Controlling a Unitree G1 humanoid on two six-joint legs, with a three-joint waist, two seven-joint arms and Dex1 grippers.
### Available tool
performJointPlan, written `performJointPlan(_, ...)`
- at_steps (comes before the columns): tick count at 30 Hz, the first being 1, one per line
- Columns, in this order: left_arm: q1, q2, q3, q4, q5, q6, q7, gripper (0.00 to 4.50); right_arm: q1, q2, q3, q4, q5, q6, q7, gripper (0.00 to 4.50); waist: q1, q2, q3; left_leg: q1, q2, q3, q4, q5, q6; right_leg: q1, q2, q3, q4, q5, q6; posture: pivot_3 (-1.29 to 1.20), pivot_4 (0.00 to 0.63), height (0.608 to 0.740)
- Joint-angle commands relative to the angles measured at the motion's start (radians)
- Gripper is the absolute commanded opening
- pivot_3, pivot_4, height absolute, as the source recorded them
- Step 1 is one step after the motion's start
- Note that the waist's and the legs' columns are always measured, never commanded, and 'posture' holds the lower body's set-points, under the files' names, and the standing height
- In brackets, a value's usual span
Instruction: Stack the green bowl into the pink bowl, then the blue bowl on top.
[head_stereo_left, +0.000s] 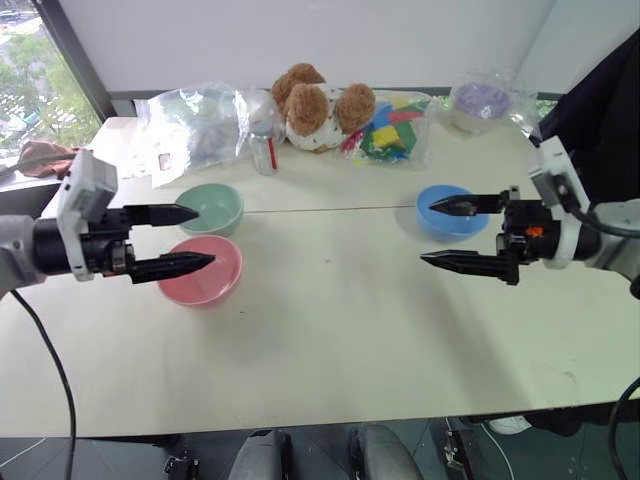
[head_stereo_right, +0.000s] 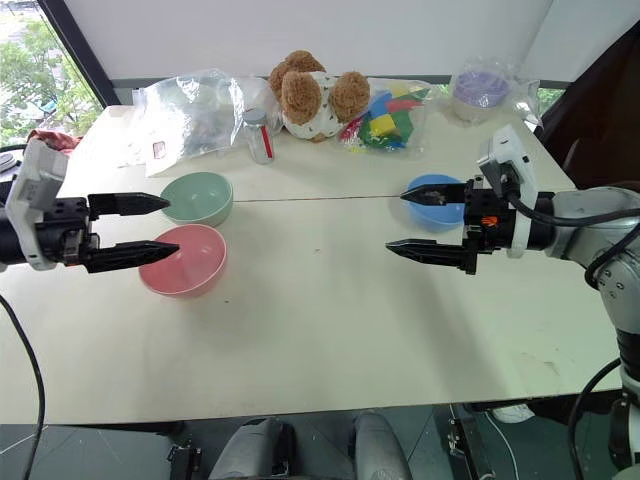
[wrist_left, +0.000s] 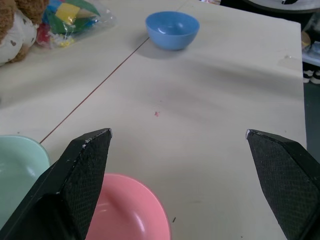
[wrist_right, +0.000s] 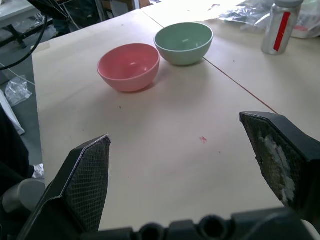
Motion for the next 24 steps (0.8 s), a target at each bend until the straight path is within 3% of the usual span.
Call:
performJointPlan(1, -0.025, 0.020, 0.028, 0.017, -0.003, -0.008, -0.006, 4.45, -0.039, 0.008, -0.001, -0.024, 0.001, -0.009, 0.002, 4.50, 0.000, 0.000, 0.000, 0.000, 0.000, 0.000, 0.000, 0.000, 0.000, 0.000, 0.000, 0.000, 0.000, 0.000, 0.000, 0.00, 0.150, 0.740)
performJointPlan(14, -0.019, 0.005, 0.019, -0.024, -0.013, -0.002, 0.021, 4.45, -0.038, 0.016, -0.010, -0.021, -0.002, -0.006, -0.003, 4.50, 0.001, 0.000, 0.000, 0.000, 0.000, 0.000, 0.000, 0.000, 0.000, 0.000, 0.000, 0.000, 0.000, 0.000, 0.000, 0.00, 0.150, 0.740)
performJointPlan(24, 0.040, 0.043, 0.008, -0.041, 0.061, -0.052, -0.008, 4.45, -0.065, 0.024, 0.017, -0.006, -0.013, 0.002, 0.005, 4.50, 0.001, 0.000, 0.000, 0.000, 0.000, 0.000, 0.000, 0.000, 0.000, 0.000, 0.000, 0.000, 0.000, 0.000, 0.000, 0.00, 0.150, 0.740)
